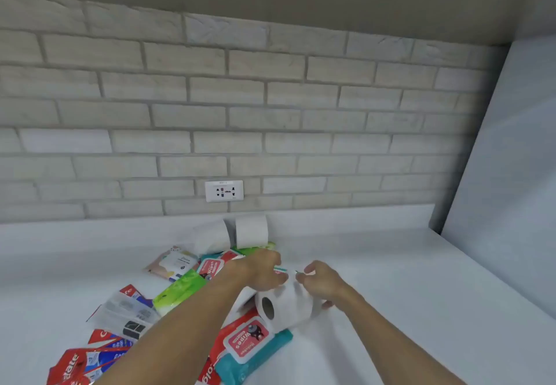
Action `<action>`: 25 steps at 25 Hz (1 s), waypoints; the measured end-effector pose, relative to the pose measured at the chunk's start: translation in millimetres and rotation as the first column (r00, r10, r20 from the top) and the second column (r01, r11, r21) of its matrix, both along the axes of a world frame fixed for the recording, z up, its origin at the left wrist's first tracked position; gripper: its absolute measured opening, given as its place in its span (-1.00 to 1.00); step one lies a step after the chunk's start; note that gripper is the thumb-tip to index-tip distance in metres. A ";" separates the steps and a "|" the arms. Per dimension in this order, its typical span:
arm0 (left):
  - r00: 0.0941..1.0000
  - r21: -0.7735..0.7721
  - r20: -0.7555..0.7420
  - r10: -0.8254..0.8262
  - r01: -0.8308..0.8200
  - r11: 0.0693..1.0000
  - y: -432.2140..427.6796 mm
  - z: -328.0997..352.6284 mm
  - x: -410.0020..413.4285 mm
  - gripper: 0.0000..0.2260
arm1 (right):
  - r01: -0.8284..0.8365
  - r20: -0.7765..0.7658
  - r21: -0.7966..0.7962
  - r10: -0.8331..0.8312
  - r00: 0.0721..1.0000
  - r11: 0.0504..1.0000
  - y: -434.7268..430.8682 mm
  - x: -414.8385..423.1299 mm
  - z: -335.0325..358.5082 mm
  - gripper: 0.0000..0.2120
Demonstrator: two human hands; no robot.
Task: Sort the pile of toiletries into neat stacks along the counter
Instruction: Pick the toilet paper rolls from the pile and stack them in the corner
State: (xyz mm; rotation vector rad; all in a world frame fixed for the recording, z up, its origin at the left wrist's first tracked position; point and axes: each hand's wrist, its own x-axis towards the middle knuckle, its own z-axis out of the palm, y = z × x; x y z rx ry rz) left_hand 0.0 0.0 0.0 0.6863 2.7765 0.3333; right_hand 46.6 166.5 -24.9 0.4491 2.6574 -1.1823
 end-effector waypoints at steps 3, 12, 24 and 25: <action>0.998 -0.051 0.057 0.020 -0.017 0.999 6.7 -13.8 3.8 -0.56 | 0.007 0.156 -0.021 -0.003 0.988 1.000 0.2 2.2 -15.6 -0.60; 0.988 -0.102 0.117 0.103 -0.091 0.991 19.9 -34.6 12.9 -0.48 | 0.208 0.371 -0.367 -0.063 0.927 0.907 6.6 8.2 -46.7 -0.47; 0.959 0.088 0.259 0.111 -0.138 0.986 12.9 -48.3 17.7 -0.34 | 0.221 0.218 -0.596 -0.109 0.970 0.772 -0.3 16.4 -67.9 -0.52; 0.958 0.114 0.268 0.105 -0.140 0.983 11.0 -49.7 16.2 -0.33 | 0.225 0.209 -0.591 -0.122 0.970 0.775 -1.3 16.9 -68.7 -0.52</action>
